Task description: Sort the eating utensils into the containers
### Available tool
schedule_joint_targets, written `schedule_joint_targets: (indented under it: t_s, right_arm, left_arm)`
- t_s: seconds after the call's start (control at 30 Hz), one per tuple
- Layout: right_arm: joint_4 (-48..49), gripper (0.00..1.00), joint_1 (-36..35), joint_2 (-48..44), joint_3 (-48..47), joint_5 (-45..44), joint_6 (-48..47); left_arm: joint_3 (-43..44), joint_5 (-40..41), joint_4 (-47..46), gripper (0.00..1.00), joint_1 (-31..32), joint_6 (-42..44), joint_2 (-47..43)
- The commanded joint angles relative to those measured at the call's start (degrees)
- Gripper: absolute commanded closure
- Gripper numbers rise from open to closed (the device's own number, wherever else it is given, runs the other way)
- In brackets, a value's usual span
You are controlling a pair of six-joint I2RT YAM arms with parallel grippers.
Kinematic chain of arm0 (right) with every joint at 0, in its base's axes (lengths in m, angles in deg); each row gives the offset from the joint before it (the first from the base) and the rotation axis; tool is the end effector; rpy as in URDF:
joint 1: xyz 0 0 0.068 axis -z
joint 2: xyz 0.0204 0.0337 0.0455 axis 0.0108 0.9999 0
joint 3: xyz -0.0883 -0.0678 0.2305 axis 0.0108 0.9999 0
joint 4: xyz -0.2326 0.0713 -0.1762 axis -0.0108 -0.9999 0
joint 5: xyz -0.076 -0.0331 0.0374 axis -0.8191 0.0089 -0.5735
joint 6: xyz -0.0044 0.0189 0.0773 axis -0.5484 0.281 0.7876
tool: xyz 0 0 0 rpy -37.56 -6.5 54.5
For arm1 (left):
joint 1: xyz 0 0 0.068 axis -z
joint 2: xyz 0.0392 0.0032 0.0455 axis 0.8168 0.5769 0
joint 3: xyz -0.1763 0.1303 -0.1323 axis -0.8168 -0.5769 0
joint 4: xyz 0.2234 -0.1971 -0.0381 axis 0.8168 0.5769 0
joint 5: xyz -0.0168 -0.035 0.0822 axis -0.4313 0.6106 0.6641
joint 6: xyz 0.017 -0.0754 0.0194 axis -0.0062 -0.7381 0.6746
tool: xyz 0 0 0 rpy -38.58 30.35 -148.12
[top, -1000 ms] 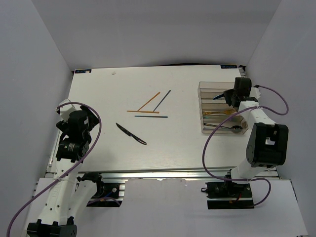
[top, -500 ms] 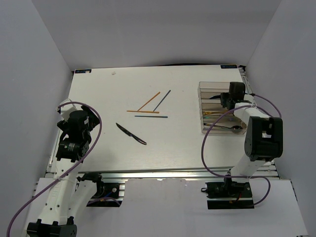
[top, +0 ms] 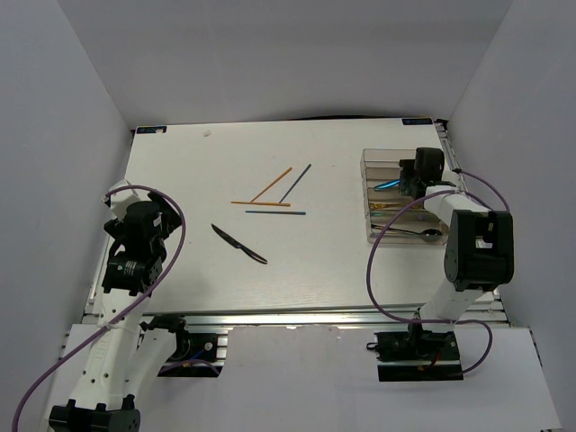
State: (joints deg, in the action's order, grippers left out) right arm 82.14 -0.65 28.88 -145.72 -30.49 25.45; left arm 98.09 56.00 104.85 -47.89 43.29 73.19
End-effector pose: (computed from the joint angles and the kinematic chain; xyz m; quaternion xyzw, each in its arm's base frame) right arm 0.4308 -0.0170 0.1463 0.6308 0.6219 0.2155 0.4110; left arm 0.2281 0.0074 0.2922 -0.2902 0.8008 0.0715 0.5190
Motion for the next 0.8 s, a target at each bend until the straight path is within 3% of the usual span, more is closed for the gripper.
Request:
schedule_joint_targets:
  t_s: [0.0, 0.1, 0.2, 0.23, 0.3, 0.33, 0.4, 0.43, 0.53, 0.67, 0.73, 0.77]
  right_arm:
    - [2.1, 0.37, 0.1, -2.6, -2.8, -0.2, 0.0]
    - [3.5, 0.34, -2.2, -4.0, -4.3, 0.9, -3.2]
    - [4.2, 0.31, -7.1, -4.8, -11.5, 1.4, -18.9]
    - [3.4, 0.3, -8.7, -3.8, -14.1, 2.5, -28.8]
    - [-1.3, 0.29, -13.7, -2.3, -22.8, 3.3, -37.3]
    - [-6.8, 0.26, -15.6, -0.9, -25.4, 3.1, -45.5]
    - [-12.1, 0.11, -21.7, 0.4, -31.6, 0.2, -52.6]
    - [-17.9, 0.11, -23.8, 1.8, -33.0, -2.4, -54.7]
    - [-19.0, 0.11, -28.9, 1.0, -30.8, -6.7, -58.5]
    - [-17.5, 0.11, -32.5, -1.1, -25.1, 3.0, -61.4]
    - [-22.3, 0.12, -37.8, 2.5, -29.9, 6.9, -65.2]
    - [-29.2, 0.13, -40.1, 4.9, -32.9, 7.6, -67.4]
  left_arm:
    - [-0.3, -0.6, -1.3, 0.02, 0.0, 0.4, -0.5]
    - [-0.3, -0.5, -1.4, 0.02, -0.1, 0.4, -0.7]
    - [-0.2, -0.2, -1.2, 0.02, 0.0, 0.3, -0.7]
    - [-0.1, -0.1, -1.1, 0.02, 0.0, 0.3, -0.7]
    - [0.0, 0.9, -0.8, 0.02, 0.0, -0.1, -0.8]
    - [0.1, 1.4, -0.6, 0.02, 0.0, -0.2, -0.8]
    - [0.2, 2.8, -0.1, 0.02, 0.0, -0.7, -1.5]
    - [0.2, 3.3, 0.0, 0.02, 0.0, -0.8, -1.6]
    - [0.2, 3.7, 0.2, 0.02, -0.1, -1.0, -2.3]
    - [0.4, 5.2, 0.7, 0.02, -0.1, -1.6, -2.8]
    - [0.6, 7.0, 1.4, 0.02, -0.1, -2.2, -3.6]
    - [0.7, 7.8, 1.7, 0.02, -0.1, -2.9, -3.9]
